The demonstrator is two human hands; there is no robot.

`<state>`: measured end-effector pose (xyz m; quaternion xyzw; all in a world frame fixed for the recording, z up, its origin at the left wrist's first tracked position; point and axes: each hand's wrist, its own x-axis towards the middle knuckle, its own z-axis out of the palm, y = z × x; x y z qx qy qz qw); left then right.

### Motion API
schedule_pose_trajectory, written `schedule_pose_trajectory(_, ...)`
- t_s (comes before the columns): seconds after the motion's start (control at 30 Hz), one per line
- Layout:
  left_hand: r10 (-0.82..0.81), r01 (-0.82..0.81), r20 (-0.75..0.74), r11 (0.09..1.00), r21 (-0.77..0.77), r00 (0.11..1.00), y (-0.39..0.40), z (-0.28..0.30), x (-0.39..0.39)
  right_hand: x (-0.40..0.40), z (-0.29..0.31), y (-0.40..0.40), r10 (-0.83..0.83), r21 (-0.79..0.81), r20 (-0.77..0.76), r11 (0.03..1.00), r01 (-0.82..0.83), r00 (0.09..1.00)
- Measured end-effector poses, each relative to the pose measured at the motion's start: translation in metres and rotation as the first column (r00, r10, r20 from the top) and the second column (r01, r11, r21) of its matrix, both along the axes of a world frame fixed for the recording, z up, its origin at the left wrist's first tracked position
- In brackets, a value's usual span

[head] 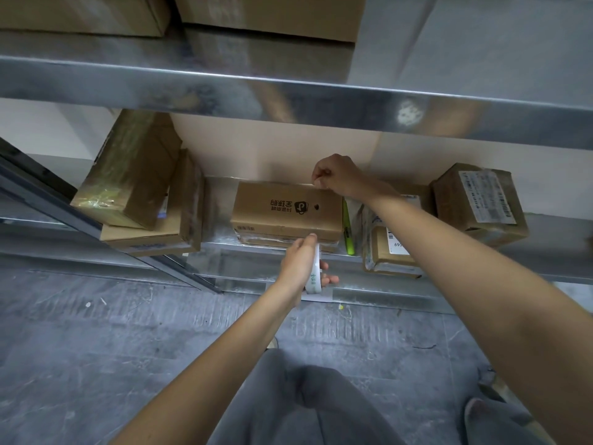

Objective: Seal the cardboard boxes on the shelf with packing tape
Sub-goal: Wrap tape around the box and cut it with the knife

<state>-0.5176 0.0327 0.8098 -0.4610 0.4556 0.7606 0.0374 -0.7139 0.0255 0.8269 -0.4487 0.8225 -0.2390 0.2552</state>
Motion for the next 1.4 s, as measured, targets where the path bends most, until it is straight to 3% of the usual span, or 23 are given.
schedule_pose_trajectory(0.2, -0.006, 0.006, 0.023, 1.000, 0.009, 1.000, -0.003, -0.010, -0.002, -0.002, -0.007, 0.000, -0.039, 0.068, 0.066, 0.997, 0.035, 0.997)
schedule_pose_trajectory(0.37, -0.056, 0.057, 0.046, 0.998, -0.005, 0.997, -0.011, -0.020, 0.002, -0.007, -0.011, 0.006, -0.206, 0.097, 0.304, 0.978, 0.185, 0.930)
schedule_pose_trajectory(0.47, -0.140, 0.142, 0.057, 0.989, -0.036, 0.988, -0.026, -0.022, 0.010, -0.007, -0.011, 0.006, -0.360, 0.201, 0.479, 0.933, 0.299, 0.801)
schedule_pose_trajectory(0.63, -0.300, 0.303, 0.095, 0.953, -0.019, 0.949, -0.060, -0.028, 0.028, 0.007, -0.020, 0.017, -0.473, 0.318, 0.634, 0.881, 0.351, 0.613)
schedule_pose_trajectory(0.8, -0.413, 0.420, 0.154, 0.908, -0.013, 0.898, -0.086, -0.027, 0.038, 0.028, -0.034, 0.035, -0.488, 0.352, 0.841, 0.822, 0.448, 0.233)
schedule_pose_trajectory(0.9, -0.455, 0.463, 0.186, 0.887, 0.002, 0.871, -0.100, -0.023, 0.042, 0.048, -0.037, 0.045, -0.475, 0.364, 0.873, 0.784, 0.503, 0.109)
schedule_pose_trajectory(1.03, -0.489, 0.495, 0.179, 0.869, 0.014, 0.854, -0.107, -0.024, 0.040, 0.079, -0.044, 0.050, -0.492, 0.308, 0.862, 0.701, 0.643, 0.123)
schedule_pose_trajectory(1.17, -0.531, 0.539, 0.168, 0.842, -0.007, 0.831, -0.111, -0.026, 0.036, 0.101, -0.043, 0.039, -0.528, 0.239, 0.826, 0.644, 0.726, 0.197)
schedule_pose_trajectory(1.3, -0.598, 0.608, 0.190, 0.794, 0.008, 0.778, -0.120, -0.022, 0.028, 0.113, -0.049, 0.027, -0.621, 0.229, 0.762, 0.525, 0.820, 0.185)
schedule_pose_trajectory(1.33, -0.610, 0.620, 0.203, 0.784, 0.015, 0.766, -0.123, -0.021, 0.026, 0.116, -0.052, 0.026, -0.647, 0.156, 0.721, 0.502, 0.851, 0.250)
schedule_pose_trajectory(1.37, -0.622, 0.634, 0.222, 0.773, 0.021, 0.751, -0.126, -0.020, 0.023, 0.120, -0.053, 0.029, -0.685, 0.033, 0.622, 0.508, 0.861, 0.380)
schedule_pose_trajectory(1.4, -0.636, 0.650, 0.243, 0.760, 0.030, 0.733, -0.128, -0.018, 0.020, 0.125, -0.053, 0.034, -0.702, -0.116, 0.438, 0.575, 0.810, 0.561)
